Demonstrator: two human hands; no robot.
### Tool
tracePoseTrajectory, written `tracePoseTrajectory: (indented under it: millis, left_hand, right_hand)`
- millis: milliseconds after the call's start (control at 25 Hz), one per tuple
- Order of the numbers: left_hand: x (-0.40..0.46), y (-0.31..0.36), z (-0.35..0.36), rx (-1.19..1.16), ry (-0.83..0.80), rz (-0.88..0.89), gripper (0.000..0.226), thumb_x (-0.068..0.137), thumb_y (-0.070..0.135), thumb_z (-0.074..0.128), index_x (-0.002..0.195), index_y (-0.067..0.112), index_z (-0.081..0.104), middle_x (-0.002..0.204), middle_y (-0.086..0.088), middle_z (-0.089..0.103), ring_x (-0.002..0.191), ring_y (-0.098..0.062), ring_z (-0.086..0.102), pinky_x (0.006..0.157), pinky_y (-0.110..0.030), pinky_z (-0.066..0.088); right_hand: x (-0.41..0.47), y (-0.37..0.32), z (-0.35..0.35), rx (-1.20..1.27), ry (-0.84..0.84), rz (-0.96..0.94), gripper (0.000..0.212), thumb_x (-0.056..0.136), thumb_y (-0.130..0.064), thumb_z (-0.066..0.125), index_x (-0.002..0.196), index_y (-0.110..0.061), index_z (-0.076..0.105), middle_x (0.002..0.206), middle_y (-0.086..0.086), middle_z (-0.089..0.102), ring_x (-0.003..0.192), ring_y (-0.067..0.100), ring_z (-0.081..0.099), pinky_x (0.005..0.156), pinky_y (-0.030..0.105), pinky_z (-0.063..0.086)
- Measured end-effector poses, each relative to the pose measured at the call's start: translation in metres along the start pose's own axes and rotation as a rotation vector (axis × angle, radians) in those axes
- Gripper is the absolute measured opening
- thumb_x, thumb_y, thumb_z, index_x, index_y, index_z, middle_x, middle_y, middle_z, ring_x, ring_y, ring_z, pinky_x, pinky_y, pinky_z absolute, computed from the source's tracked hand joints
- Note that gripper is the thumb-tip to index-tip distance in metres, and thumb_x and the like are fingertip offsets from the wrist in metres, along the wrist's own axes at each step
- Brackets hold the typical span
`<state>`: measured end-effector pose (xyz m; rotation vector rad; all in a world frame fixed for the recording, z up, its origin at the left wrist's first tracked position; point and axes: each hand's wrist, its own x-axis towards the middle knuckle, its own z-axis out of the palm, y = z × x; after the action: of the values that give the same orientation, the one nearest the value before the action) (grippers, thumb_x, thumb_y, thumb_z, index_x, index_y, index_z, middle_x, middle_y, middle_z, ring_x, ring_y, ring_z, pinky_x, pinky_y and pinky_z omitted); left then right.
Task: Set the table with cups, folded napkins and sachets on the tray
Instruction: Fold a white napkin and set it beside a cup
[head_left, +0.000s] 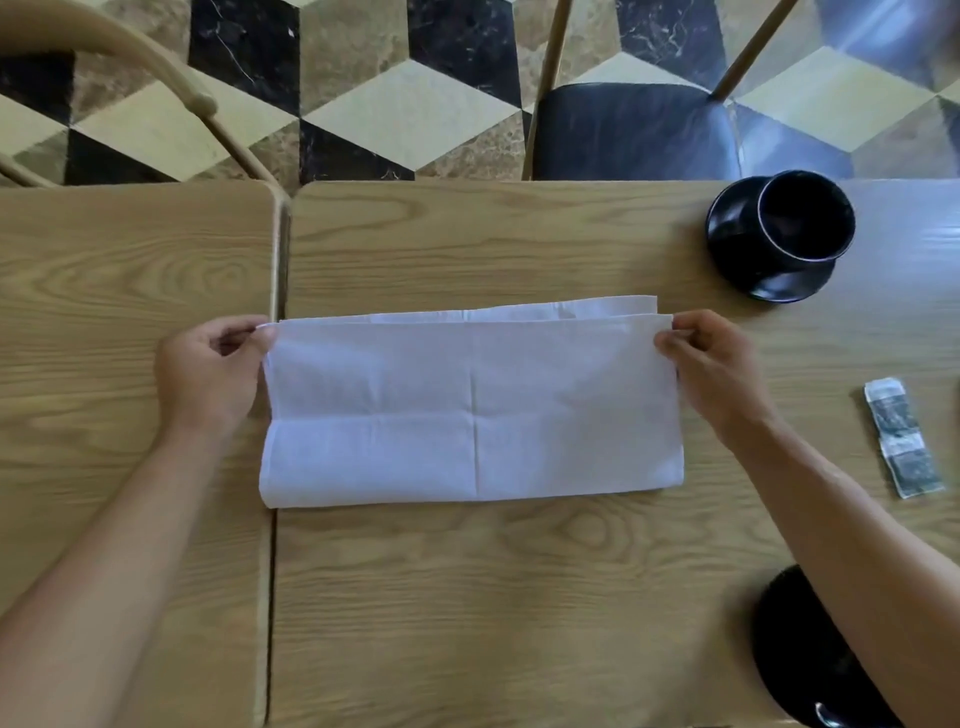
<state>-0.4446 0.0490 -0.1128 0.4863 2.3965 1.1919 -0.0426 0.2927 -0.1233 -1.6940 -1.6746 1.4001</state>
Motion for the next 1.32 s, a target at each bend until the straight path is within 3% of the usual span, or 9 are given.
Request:
tracePoseTrajectory:
  millis: [120, 280, 360, 520, 760, 880, 1080, 1200, 1320]
  left_hand:
    - [0.009, 0.0, 0.003, 0.059, 0.024, 0.013, 0.016, 0.086, 0.02, 0.074, 0.102, 0.018, 0.078, 0.083, 0.013, 0.071, 0.066, 0.012, 0.063, 0.065, -0.004, 0.047]
    - [0.015, -0.002, 0.007, 0.141, 0.035, 0.024, 0.012, 0.088, 0.021, 0.072, 0.099, 0.019, 0.077, 0.08, 0.008, 0.071, 0.072, -0.003, 0.065, 0.073, -0.022, 0.052]
    - [0.016, -0.006, 0.009, 0.179, 0.033, 0.023, 0.011, 0.088, 0.022, 0.072, 0.098, 0.02, 0.077, 0.08, 0.003, 0.072, 0.072, -0.007, 0.066, 0.073, -0.022, 0.053]
    - [0.018, -0.011, 0.011, 0.258, 0.036, 0.043, 0.013, 0.089, 0.023, 0.071, 0.1, 0.019, 0.077, 0.08, 0.003, 0.071, 0.072, -0.01, 0.066, 0.065, -0.008, 0.048]
    - [0.017, -0.012, 0.009, 0.287, 0.01, 0.091, 0.011, 0.091, 0.02, 0.069, 0.1, 0.018, 0.076, 0.083, 0.004, 0.07, 0.079, -0.015, 0.065, 0.068, -0.01, 0.046]
    - [0.014, -0.014, 0.006, 0.242, -0.007, 0.106, 0.006, 0.093, 0.019, 0.067, 0.096, 0.021, 0.072, 0.085, 0.003, 0.07, 0.079, -0.015, 0.064, 0.074, -0.023, 0.05]
    - [0.012, -0.017, 0.005, 0.207, -0.004, 0.095, 0.004, 0.094, 0.019, 0.066, 0.095, 0.022, 0.069, 0.082, 0.008, 0.067, 0.071, -0.003, 0.06, 0.066, -0.016, 0.048]
    - [0.013, -0.015, 0.009, 0.252, 0.008, 0.075, 0.005, 0.093, 0.02, 0.066, 0.094, 0.023, 0.069, 0.076, 0.011, 0.064, 0.066, -0.001, 0.059, 0.065, -0.017, 0.048]
    - [0.013, -0.011, 0.013, 0.256, 0.016, 0.054, 0.005, 0.091, 0.022, 0.066, 0.093, 0.026, 0.069, 0.074, 0.012, 0.064, 0.067, -0.011, 0.06, 0.064, -0.019, 0.047]
  right_hand:
    - [0.009, -0.005, 0.005, -0.074, 0.09, -0.066, 0.008, 0.083, -0.042, 0.069, 0.076, -0.042, 0.071, 0.07, -0.016, 0.069, 0.063, 0.002, 0.059, 0.062, 0.026, 0.047]
    - [0.021, -0.004, 0.012, -0.157, 0.143, -0.078, 0.011, 0.088, -0.037, 0.073, 0.079, -0.031, 0.073, 0.07, -0.016, 0.071, 0.063, 0.002, 0.063, 0.063, 0.031, 0.054]
    - [0.026, -0.004, 0.015, -0.209, 0.155, -0.08, 0.007, 0.09, -0.032, 0.074, 0.088, -0.025, 0.075, 0.074, -0.015, 0.069, 0.064, 0.002, 0.063, 0.066, 0.029, 0.056]
    - [0.029, -0.007, 0.019, -0.274, 0.197, -0.092, 0.009, 0.09, -0.03, 0.074, 0.091, -0.021, 0.076, 0.075, -0.016, 0.066, 0.065, -0.007, 0.06, 0.058, 0.0, 0.038]
    - [0.028, -0.011, 0.023, -0.293, 0.216, -0.108, 0.008, 0.095, -0.029, 0.068, 0.091, -0.023, 0.07, 0.076, -0.011, 0.064, 0.065, 0.006, 0.056, 0.06, -0.001, 0.036]
    - [0.024, -0.007, 0.024, -0.275, 0.221, -0.171, 0.006, 0.098, -0.027, 0.063, 0.096, -0.021, 0.066, 0.083, -0.006, 0.064, 0.075, 0.004, 0.053, 0.062, 0.0, 0.035]
    - [0.024, -0.006, 0.026, -0.289, 0.209, -0.154, 0.01, 0.102, -0.031, 0.057, 0.102, -0.022, 0.062, 0.076, -0.012, 0.06, 0.071, 0.008, 0.05, 0.059, 0.02, 0.033]
    - [0.031, -0.012, 0.027, -0.303, 0.183, -0.108, 0.007, 0.099, -0.03, 0.06, 0.094, -0.026, 0.063, 0.072, -0.014, 0.059, 0.068, -0.002, 0.056, 0.056, 0.004, 0.035]
    - [0.034, -0.018, 0.028, -0.348, 0.2, -0.053, 0.008, 0.095, -0.032, 0.064, 0.089, -0.027, 0.066, 0.071, -0.017, 0.059, 0.065, -0.009, 0.055, 0.054, -0.002, 0.033]
